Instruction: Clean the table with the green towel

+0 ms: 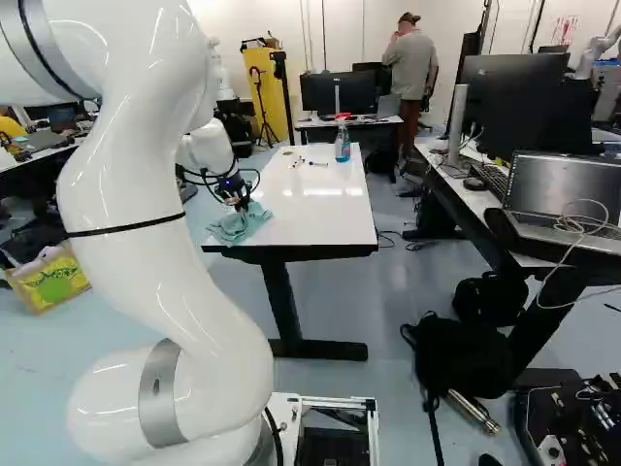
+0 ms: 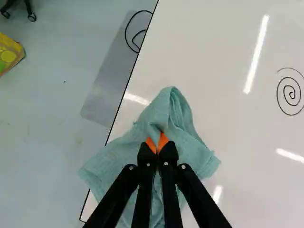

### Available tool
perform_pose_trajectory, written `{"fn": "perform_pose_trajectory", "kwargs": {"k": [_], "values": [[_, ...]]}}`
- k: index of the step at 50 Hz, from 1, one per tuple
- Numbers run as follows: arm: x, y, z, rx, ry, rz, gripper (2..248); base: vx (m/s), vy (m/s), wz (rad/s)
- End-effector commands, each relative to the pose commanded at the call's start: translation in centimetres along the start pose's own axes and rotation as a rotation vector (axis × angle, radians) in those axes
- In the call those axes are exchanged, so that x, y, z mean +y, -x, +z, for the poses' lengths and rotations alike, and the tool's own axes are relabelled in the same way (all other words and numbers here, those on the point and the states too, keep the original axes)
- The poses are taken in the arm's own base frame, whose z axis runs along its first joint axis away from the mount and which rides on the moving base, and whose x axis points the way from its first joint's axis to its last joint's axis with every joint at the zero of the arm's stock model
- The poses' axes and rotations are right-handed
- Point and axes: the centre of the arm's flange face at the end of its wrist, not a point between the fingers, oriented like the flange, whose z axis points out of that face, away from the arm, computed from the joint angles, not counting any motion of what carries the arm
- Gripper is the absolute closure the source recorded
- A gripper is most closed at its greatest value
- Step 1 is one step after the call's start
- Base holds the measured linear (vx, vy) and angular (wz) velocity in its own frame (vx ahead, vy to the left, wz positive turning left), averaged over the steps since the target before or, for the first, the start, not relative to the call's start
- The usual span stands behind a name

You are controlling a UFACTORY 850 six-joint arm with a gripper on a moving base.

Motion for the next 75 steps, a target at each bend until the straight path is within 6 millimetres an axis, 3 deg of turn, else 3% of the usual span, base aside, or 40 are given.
{"fn": "perform_pose_trajectory", "kwargs": {"k": [28,75], "values": [[0.7,-0.3,-3.1,0.046,0.006,0.011,226,0.000,0.000,0.000],[8.1,0.9,-10.6,0.146,0.081,0.130,226,0.000,0.000,0.000]]}}
